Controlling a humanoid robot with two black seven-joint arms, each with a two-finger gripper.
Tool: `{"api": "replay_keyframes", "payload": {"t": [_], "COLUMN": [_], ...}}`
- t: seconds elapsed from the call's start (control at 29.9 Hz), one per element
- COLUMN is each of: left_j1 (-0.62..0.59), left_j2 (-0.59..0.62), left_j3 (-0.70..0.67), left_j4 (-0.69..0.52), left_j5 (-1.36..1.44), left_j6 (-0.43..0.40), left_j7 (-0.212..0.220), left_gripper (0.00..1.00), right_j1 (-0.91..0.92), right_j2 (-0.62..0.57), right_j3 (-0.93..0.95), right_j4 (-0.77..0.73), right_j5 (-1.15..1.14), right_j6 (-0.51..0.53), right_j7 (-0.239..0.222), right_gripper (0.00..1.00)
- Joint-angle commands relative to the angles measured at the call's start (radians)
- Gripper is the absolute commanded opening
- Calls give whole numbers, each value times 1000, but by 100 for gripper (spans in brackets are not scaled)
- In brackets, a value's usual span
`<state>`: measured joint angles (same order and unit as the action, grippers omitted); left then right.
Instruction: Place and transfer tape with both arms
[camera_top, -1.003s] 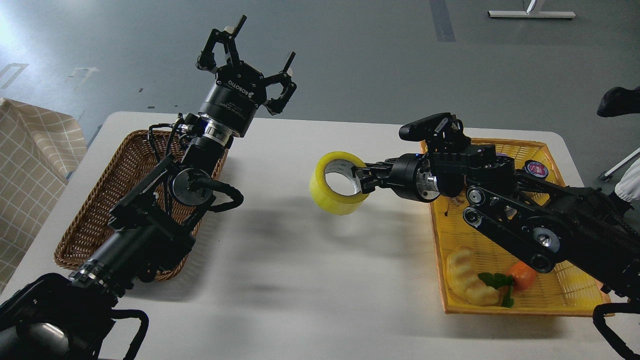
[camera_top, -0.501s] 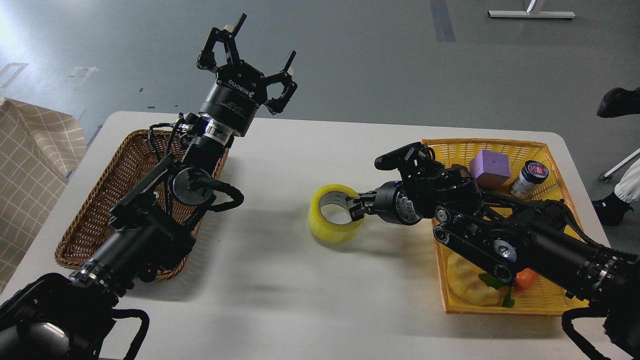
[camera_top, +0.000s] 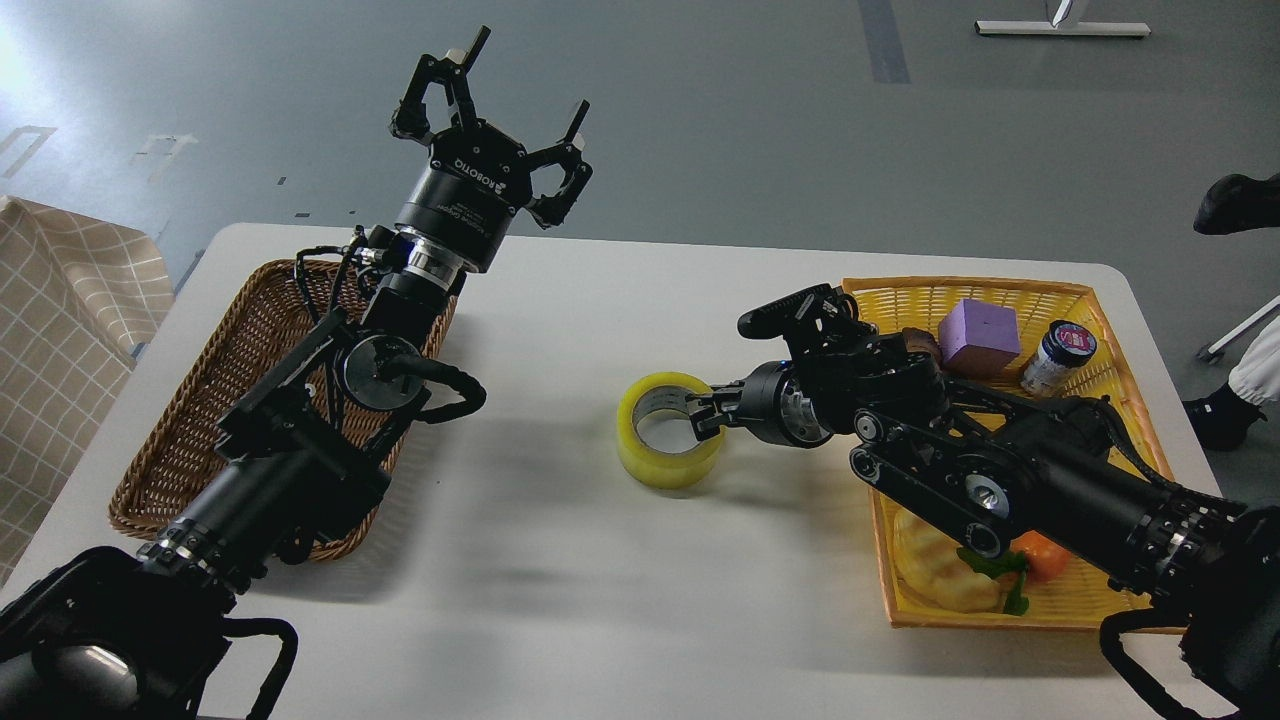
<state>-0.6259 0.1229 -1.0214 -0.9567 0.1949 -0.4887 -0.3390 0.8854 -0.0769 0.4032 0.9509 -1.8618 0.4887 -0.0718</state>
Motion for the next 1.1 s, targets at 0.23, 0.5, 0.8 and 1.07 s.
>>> {"api": "replay_keyframes", "payload": {"t": [0.23, 0.5, 0.8, 1.07], "left_j1": [0, 0, 0, 0], "left_j2": [6, 11, 14, 18], "left_j3": [-11, -9, -2, 9], "left_j4": [0, 1, 3, 3], "left_j5": [0, 3, 5, 6], "left_j6": [0, 0, 0, 0], "left_j7": [0, 2, 3, 3], "left_gripper": [98, 98, 98, 98], "right_j1": [10, -19, -40, -265], "right_j2": [-6, -177, -373, -373], "right_j3": [94, 190, 276, 621], "right_j4": [32, 175, 293, 279], "right_j5": [18, 260, 647, 1062], "right_j6": [0, 0, 0, 0], "right_j7": [-3, 3, 7, 3], "right_gripper": [100, 100, 100, 100]}}
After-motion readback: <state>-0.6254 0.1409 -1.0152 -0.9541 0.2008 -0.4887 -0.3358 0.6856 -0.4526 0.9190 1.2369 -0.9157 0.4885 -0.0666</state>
